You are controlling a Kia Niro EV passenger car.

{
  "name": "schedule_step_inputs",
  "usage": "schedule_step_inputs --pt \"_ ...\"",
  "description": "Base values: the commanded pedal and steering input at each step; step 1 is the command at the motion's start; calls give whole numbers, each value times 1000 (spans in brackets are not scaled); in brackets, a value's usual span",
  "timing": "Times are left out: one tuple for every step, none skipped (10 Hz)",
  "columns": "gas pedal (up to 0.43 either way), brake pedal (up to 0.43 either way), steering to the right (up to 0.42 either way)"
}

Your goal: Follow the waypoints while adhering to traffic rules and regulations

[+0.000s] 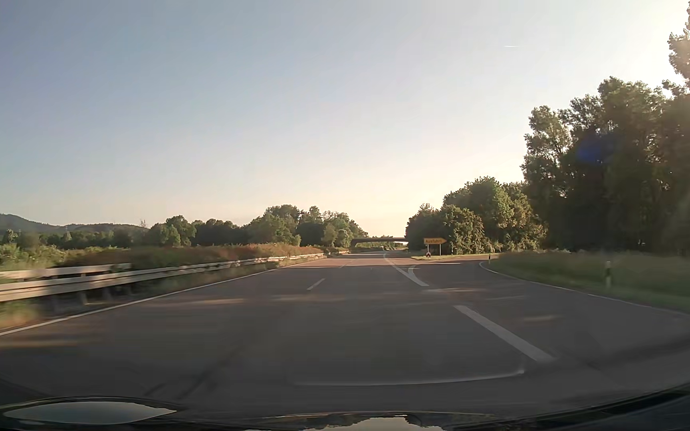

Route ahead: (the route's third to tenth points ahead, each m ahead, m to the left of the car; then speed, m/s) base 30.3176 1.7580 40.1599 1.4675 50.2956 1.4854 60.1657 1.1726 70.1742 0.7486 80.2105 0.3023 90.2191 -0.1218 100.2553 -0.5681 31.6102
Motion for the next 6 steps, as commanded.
schedule_step_inputs --pt "248 0 4" --pt "248 0 3" --pt "248 0 3" --pt "248 0 3" --pt "248 0 4" --pt "248 0 3"
